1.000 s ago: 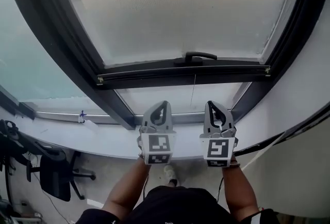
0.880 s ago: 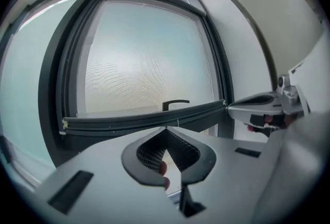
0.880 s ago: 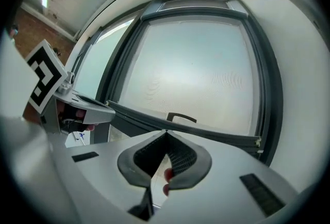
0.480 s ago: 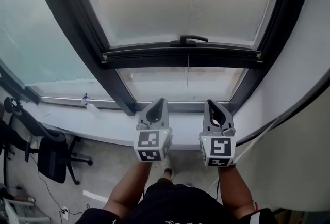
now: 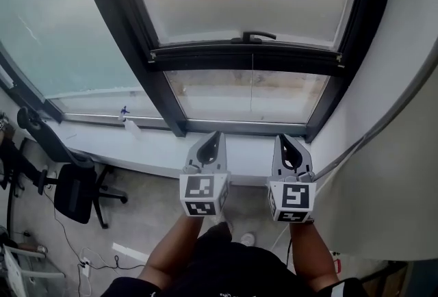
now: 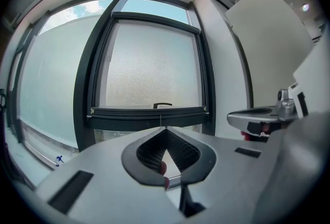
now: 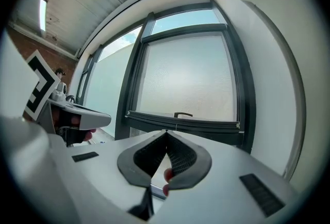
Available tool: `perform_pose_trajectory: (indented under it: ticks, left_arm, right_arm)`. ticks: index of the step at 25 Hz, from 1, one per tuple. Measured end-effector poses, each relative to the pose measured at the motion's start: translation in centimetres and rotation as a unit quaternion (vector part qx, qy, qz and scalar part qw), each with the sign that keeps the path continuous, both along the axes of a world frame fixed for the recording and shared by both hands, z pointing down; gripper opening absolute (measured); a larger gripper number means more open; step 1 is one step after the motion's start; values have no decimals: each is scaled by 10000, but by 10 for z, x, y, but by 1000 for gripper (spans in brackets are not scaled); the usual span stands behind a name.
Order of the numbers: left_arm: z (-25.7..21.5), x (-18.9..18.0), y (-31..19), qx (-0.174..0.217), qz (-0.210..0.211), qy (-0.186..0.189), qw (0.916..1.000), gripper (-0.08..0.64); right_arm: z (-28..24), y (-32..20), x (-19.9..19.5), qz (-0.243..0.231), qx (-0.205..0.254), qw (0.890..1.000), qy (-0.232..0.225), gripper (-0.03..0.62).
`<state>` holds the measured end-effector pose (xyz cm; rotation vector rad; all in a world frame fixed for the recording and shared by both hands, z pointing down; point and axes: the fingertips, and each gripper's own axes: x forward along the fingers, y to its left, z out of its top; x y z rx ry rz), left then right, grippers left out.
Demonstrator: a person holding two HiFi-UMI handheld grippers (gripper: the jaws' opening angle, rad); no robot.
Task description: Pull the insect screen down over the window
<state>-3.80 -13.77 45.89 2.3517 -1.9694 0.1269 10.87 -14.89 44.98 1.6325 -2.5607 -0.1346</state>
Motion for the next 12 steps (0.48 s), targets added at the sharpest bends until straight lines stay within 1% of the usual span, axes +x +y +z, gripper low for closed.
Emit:
perform_pose_trajectory:
  ticks: [6, 12]
  left_arm:
    - [-2, 1, 34, 24, 27, -39, 10000, 3]
    - [3, -8, 60, -16, 151, -25, 9999, 3]
  right_arm:
    - [2, 34, 1, -24, -35, 9999, -157, 5]
    - [8, 60, -8, 117, -95, 9997, -172, 6]
